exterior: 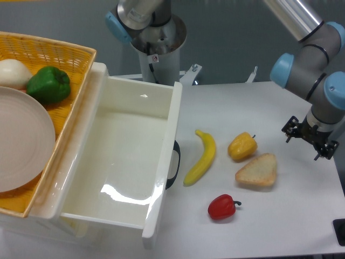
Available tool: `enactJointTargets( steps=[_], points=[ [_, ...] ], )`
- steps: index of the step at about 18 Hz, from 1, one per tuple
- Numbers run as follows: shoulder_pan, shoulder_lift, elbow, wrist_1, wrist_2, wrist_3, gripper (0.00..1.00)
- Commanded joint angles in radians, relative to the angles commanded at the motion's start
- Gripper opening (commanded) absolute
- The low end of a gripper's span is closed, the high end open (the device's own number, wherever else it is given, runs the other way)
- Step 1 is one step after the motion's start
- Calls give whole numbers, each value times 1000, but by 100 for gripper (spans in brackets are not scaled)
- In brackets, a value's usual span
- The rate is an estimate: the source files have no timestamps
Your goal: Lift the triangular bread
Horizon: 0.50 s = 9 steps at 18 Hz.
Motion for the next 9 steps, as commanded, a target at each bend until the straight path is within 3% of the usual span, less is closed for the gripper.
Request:
enactJointTargets(
  steps=[9],
  points=[
    [-9,-26,-8,3,-5,-20,100]
  ],
)
